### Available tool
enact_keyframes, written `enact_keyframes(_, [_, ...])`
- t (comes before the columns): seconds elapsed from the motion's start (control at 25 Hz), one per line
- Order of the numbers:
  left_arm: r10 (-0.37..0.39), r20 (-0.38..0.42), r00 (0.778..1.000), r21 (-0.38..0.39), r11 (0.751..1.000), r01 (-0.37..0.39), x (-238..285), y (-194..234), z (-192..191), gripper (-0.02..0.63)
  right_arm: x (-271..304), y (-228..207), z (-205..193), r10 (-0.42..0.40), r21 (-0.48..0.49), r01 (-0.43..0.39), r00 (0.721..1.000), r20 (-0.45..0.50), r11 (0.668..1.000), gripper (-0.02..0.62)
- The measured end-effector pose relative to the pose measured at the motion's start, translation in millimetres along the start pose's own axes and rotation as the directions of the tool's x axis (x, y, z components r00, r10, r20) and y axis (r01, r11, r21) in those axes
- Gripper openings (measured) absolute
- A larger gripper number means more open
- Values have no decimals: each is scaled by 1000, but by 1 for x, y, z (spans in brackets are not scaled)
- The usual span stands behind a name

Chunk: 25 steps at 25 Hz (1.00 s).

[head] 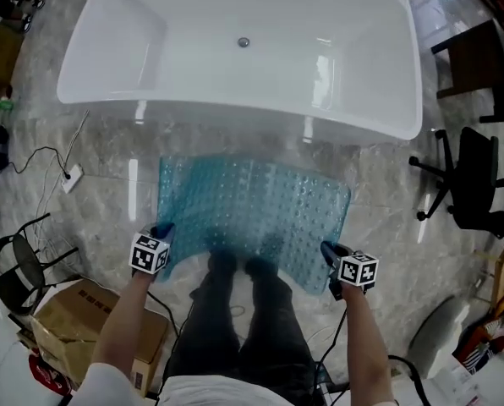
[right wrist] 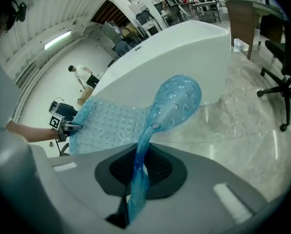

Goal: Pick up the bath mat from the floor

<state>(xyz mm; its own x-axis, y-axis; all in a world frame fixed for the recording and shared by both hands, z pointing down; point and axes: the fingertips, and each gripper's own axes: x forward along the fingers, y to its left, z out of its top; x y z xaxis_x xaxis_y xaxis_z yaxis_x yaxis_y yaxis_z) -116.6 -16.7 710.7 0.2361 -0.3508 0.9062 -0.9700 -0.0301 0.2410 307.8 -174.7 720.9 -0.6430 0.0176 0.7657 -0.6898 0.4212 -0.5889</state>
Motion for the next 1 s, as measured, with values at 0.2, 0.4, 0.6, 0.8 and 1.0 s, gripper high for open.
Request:
enact_keyframes(0.2, [-51,44,998,38,998,49,-110,-45,20,15,-68,98,6,90,-32,-89,996,18,996,23])
enact_keyframes(0.4, [-76,108,991,89,994,66,-212,-67,27,15,-136,178,17,72,-83,-64,993,98,995,23])
enact_keyframes(0.6, [-100,211,972,67,994,87,-300,-80,37,15,-206,249,20,52,-128,-26,978,200,991,25])
enact_keyframes(0.8, [-104,277,955,71,994,88,-351,-104,46,15,-260,282,16,62,-145,-24,961,270,989,25])
enact_keyframes(1.0, [-114,345,932,135,988,71,-391,-160,51,15,-300,306,3,131,-183,-78,946,295,980,26])
